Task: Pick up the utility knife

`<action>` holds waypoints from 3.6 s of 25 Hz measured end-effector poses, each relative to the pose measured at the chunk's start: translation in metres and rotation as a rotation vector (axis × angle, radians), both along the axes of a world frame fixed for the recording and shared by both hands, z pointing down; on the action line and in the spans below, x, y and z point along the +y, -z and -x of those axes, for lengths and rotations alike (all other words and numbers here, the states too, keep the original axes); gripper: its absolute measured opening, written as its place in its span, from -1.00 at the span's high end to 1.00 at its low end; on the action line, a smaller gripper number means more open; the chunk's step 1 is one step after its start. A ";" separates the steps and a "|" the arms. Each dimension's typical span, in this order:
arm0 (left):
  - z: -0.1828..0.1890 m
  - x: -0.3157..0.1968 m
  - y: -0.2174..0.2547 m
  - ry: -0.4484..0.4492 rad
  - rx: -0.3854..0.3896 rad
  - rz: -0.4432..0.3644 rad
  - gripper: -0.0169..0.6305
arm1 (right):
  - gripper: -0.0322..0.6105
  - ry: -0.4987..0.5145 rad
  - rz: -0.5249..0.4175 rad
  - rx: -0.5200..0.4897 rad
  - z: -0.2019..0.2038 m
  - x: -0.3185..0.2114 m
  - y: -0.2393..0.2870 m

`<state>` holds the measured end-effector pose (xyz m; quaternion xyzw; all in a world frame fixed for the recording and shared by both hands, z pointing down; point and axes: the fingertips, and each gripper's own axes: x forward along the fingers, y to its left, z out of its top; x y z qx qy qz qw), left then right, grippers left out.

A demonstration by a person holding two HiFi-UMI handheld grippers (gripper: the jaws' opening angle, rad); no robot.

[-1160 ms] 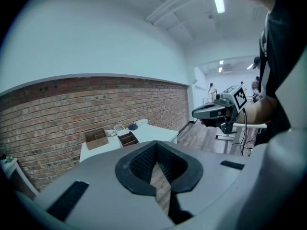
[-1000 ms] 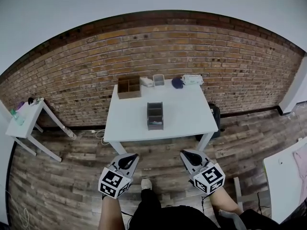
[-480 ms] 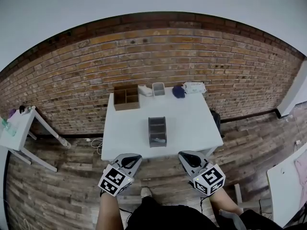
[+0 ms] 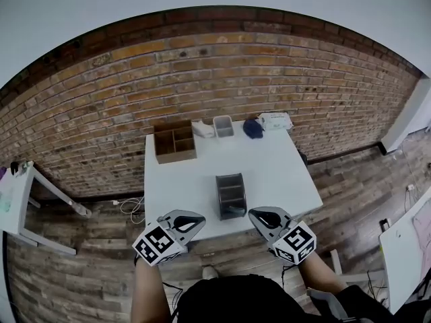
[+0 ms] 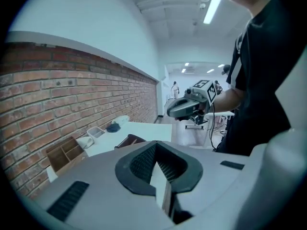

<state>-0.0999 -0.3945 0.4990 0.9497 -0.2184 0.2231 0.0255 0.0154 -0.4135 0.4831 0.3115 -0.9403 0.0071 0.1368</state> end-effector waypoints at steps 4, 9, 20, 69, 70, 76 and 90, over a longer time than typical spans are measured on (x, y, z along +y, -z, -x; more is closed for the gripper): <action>0.003 -0.012 0.008 -0.114 0.050 0.012 0.97 | 0.90 0.089 -0.081 0.185 0.017 -0.014 -0.022; 0.005 -0.022 -0.017 -0.178 -0.019 0.033 0.97 | 0.88 0.160 -0.068 0.304 0.022 -0.023 -0.049; -0.011 -0.024 -0.056 -0.264 -0.127 0.078 0.97 | 0.44 0.517 -0.133 0.887 0.022 -0.024 -0.145; 0.030 -0.080 -0.002 0.021 -0.010 -0.180 0.97 | 0.69 -0.266 -0.044 -0.120 -0.030 -0.066 0.047; 0.026 -0.077 -0.001 0.011 0.002 -0.176 0.97 | 0.69 -0.279 -0.060 -0.153 -0.029 -0.063 0.053; 0.002 -0.062 0.001 -0.050 0.016 -0.172 0.97 | 0.69 -0.292 -0.100 -0.142 -0.027 -0.051 0.061; -0.057 0.011 0.015 0.013 -0.021 -0.188 0.97 | 0.68 -0.126 -0.058 -0.107 -0.069 0.023 0.051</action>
